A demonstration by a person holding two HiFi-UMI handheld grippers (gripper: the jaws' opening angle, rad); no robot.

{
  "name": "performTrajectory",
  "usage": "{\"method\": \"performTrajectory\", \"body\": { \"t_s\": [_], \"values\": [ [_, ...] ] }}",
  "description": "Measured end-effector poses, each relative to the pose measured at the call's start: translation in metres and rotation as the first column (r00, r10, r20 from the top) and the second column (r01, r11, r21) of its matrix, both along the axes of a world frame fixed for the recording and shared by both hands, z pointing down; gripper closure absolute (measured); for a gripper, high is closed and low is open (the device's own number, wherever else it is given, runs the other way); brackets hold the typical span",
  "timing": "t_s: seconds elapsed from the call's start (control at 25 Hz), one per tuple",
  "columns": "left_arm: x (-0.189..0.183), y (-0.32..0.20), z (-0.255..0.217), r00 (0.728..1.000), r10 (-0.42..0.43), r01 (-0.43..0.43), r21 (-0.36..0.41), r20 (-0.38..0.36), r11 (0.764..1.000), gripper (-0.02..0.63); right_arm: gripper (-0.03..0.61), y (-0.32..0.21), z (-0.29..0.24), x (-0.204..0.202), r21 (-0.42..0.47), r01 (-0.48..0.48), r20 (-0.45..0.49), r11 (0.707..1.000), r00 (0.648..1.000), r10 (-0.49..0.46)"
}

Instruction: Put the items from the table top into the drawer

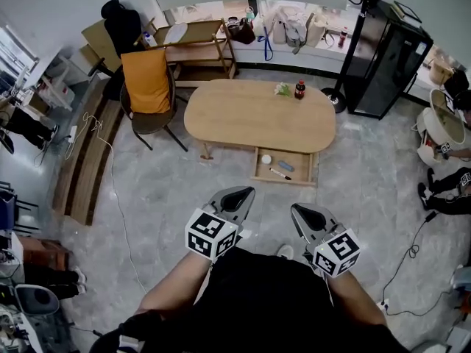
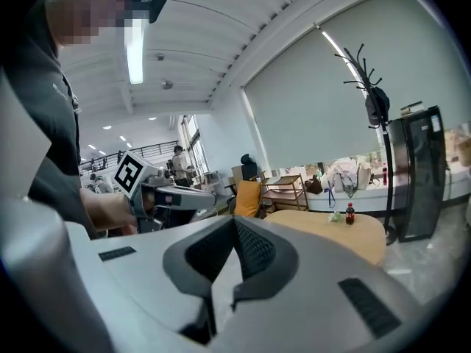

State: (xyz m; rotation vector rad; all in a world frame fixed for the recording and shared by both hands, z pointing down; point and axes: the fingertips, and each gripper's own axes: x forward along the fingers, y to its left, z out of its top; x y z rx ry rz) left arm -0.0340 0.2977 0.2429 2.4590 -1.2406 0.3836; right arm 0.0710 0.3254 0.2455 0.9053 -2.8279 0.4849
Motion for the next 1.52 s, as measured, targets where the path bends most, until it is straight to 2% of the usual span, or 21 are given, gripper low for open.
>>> {"method": "performTrajectory", "body": {
  "t_s": [0.2,0.32,0.52,0.72,1.12,1.52],
  "values": [
    [-0.038,-0.001,-0.005,0.995,0.101,-0.101,0.024,0.011,0.995,0.612,0.577,-0.01,0.001,-0.046,-0.049,-0.077,0.045,0.996,0.996,0.079],
    [-0.062,-0.003,-0.002,0.985,0.172,-0.173,0.027,0.029,0.985,0.612,0.577,-0.015,-0.003,-0.077,-0.033,-0.129,0.021,0.991,0.991,0.13],
    [-0.102,-0.02,-0.006,0.971,0.237,-0.237,0.04,0.0,0.971,0.612,0.577,-0.02,-0.005,-0.113,-0.014,-0.226,-0.001,0.974,0.974,0.226],
    [-0.133,-0.027,-0.005,0.961,0.276,-0.276,0.041,0.01,0.96,0.612,0.577,-0.017,-0.001,-0.134,-0.03,-0.307,-0.007,0.951,0.952,0.307],
    [-0.144,-0.02,0.002,0.944,0.328,-0.328,0.027,-0.029,0.944,0.612,0.577,-0.013,0.003,-0.153,-0.036,-0.352,-0.043,0.935,0.936,0.35],
    [-0.141,-0.023,0.002,0.942,0.331,-0.329,0.031,-0.051,0.944,0.612,0.577,-0.009,0.002,-0.148,-0.028,-0.371,-0.063,0.928,0.927,0.369]
  ]
}}
